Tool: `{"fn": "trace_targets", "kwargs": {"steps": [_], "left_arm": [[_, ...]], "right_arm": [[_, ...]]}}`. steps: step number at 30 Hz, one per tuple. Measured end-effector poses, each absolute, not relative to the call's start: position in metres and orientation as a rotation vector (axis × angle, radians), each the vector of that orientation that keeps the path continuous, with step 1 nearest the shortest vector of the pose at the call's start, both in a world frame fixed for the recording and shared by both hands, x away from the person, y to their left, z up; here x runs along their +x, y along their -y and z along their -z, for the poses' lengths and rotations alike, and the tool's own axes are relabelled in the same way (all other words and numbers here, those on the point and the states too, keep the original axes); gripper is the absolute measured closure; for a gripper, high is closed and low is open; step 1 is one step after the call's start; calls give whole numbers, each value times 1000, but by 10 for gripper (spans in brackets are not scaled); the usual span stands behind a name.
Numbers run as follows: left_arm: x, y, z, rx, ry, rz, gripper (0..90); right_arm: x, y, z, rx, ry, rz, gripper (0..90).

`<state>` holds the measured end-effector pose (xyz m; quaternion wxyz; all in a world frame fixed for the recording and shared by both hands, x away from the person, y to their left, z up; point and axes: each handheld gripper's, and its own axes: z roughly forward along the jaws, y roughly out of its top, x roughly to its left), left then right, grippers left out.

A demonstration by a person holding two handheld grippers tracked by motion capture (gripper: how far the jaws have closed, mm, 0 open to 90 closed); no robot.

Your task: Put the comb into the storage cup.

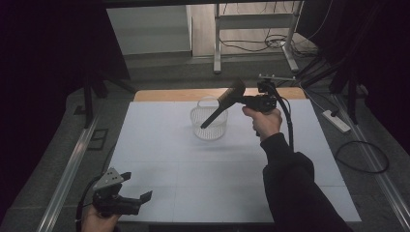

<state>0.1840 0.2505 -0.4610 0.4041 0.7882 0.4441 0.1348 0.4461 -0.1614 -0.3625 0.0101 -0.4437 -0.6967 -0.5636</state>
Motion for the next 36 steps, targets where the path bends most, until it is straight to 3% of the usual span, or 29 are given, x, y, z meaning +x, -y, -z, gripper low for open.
{"fn": "trace_targets", "kwargs": {"steps": [20,36], "left_arm": [[184,-250,461,2003,-1139,-353,0],[185,-251,462,2002,-1144,-346,0]], "right_arm": [[463,163,353,-1477,2201,1787,832],[470,148,369,-1503,2290,1750,832]]}}
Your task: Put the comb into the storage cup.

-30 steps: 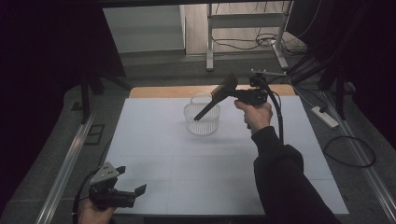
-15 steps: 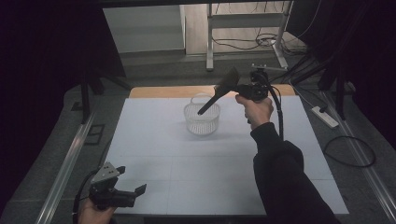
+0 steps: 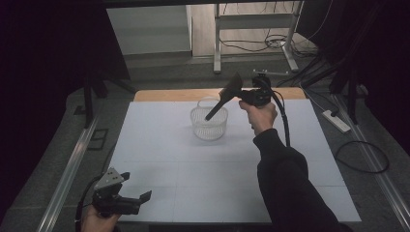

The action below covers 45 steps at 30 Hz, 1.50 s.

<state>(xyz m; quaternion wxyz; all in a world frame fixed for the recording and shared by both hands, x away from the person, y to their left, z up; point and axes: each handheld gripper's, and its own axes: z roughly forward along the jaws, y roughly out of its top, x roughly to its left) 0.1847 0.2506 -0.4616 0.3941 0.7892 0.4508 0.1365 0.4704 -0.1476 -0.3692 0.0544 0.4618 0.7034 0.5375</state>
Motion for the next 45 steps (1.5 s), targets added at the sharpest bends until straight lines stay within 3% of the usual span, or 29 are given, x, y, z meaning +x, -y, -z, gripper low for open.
{"fn": "trace_targets", "kwargs": {"steps": [45], "left_arm": [[186,-253,462,1987,-1161,-330,0]], "right_arm": [[479,122,430,1481,-2217,-1600,831]]}}
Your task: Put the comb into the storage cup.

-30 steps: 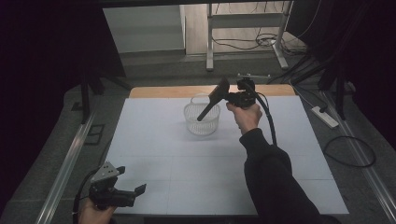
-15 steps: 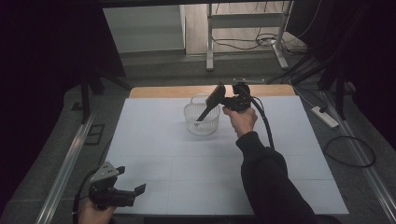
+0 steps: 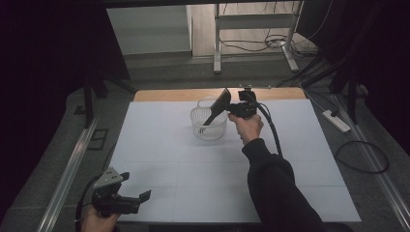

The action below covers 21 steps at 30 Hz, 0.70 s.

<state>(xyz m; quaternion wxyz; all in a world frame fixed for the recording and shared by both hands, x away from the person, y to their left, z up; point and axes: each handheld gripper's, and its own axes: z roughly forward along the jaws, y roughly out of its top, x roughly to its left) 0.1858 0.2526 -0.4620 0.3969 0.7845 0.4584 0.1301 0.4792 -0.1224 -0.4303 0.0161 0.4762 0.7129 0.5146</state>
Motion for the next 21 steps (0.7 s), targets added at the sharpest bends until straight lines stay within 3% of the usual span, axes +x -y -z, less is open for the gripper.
{"fn": "trace_targets", "kwargs": {"steps": [21], "left_arm": [[186,-253,462,1989,-1164,-327,0]], "right_arm": [[481,126,440,1519,-2218,-1583,817]]}}
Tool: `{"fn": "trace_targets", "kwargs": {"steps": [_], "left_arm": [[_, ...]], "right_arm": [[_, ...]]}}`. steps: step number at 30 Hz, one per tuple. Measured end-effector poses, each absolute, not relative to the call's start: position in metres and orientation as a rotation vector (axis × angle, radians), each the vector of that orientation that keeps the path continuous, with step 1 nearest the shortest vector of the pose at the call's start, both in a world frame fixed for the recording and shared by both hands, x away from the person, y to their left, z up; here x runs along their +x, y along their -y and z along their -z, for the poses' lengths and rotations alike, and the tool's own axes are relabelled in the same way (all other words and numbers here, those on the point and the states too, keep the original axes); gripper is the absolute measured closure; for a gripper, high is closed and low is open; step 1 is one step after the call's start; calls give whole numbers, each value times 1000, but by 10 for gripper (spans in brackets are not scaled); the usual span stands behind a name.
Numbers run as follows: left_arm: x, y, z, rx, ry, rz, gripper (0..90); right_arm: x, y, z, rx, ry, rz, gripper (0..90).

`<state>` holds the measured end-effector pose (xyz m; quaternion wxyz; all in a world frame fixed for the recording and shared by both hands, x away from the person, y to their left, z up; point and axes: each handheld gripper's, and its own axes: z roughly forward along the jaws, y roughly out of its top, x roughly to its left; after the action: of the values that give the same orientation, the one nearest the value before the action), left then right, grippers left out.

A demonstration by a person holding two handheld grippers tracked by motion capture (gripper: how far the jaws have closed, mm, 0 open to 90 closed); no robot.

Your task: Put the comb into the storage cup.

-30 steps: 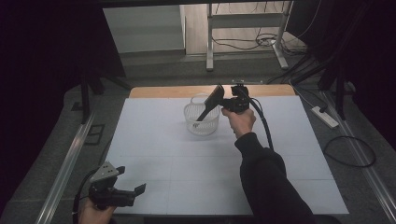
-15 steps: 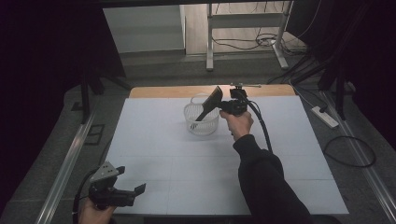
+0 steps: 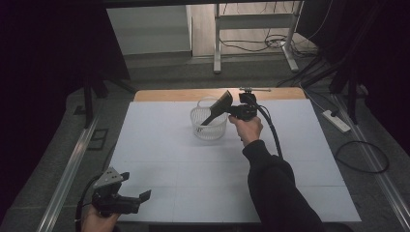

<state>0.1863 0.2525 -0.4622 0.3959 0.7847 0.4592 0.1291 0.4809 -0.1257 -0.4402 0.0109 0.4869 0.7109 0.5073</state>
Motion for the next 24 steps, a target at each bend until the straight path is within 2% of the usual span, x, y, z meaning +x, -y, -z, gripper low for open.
{"fn": "trace_targets", "kwargs": {"steps": [24], "left_arm": [[187,-253,462,1986,-1167,-322,0]], "right_arm": [[480,123,442,1391,-2218,-1317,659]]}}
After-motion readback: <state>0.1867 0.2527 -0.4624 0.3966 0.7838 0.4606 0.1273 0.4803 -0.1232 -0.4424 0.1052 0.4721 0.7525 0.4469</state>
